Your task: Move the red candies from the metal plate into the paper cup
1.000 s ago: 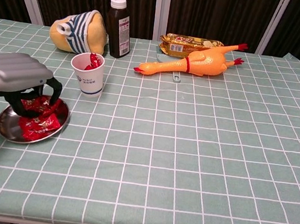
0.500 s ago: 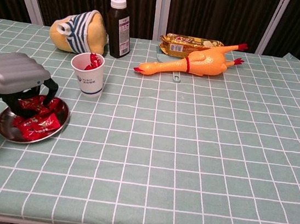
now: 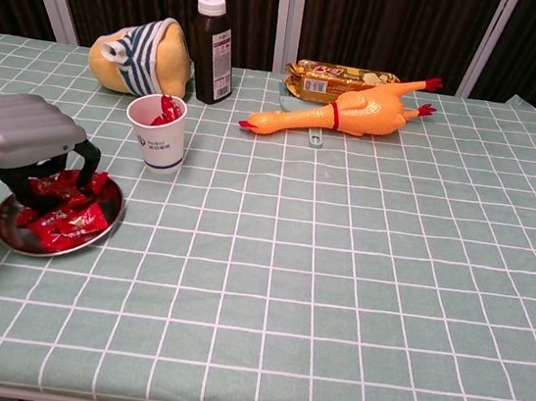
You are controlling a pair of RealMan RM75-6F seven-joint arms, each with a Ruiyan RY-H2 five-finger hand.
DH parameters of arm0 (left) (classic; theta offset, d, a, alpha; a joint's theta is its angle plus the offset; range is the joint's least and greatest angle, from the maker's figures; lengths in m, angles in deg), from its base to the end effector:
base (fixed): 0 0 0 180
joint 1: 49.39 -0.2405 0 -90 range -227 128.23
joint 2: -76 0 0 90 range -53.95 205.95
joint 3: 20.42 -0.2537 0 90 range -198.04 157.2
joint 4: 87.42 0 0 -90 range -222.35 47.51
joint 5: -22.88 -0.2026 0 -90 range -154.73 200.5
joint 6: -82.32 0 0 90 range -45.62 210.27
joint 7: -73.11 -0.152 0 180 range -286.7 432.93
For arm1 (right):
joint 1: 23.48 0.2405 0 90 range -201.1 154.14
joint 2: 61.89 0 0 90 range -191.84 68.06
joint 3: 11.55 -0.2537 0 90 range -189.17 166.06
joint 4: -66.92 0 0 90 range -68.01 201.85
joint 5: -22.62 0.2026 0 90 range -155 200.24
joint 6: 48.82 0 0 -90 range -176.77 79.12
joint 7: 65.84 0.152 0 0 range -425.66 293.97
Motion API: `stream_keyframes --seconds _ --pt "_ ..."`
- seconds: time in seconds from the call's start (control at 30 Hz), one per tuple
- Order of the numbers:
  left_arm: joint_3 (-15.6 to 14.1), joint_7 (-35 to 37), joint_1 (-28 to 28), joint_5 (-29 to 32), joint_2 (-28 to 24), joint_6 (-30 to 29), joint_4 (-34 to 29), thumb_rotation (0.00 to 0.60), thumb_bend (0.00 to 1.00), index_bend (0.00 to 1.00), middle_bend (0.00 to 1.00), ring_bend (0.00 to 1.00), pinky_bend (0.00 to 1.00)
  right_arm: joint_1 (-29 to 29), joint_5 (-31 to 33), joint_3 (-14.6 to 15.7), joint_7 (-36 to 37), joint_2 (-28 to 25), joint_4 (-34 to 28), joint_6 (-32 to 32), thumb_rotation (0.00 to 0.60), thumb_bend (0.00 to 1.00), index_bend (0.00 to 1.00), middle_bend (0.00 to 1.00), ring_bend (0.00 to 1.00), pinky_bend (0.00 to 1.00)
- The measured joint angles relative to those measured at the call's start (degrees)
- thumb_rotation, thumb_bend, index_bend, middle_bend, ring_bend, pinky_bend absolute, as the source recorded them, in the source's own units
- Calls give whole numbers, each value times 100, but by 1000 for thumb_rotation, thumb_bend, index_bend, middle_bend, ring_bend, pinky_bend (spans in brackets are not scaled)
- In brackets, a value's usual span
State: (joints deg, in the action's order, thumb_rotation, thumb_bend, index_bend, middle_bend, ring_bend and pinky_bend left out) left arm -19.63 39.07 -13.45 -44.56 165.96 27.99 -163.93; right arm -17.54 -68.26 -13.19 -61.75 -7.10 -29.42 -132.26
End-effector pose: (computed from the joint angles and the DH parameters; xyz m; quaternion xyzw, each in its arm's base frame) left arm -0.2287 0.3113 -0.0298 -0.8186 -0.2678 -0.2060 0.4645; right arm -0.2910 -0.1883 0.1966 0.6357 -0.3715 0.3860 0.5558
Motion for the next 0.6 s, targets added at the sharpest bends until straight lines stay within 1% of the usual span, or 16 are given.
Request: stream_keyframes --seconds 0.13,0.23,0.6 --pt "18 -94 28 163 -39 112 -97 600 287 532 1000 993 1000 -11 13 2 13 2 8 -12 600 15 80 241 46 249" --pt "18 -124 44 186 -46 135 -103 600 289 563 1000 993 1000 -15 9 7 19 2 10 -16 600 16 80 240 46 249" --pt "10 182 27 156 -69 169 -123 600 307 641 1000 996 1000 -23 6 7 -5 -15 -27 -35 600 15 80 241 46 251"
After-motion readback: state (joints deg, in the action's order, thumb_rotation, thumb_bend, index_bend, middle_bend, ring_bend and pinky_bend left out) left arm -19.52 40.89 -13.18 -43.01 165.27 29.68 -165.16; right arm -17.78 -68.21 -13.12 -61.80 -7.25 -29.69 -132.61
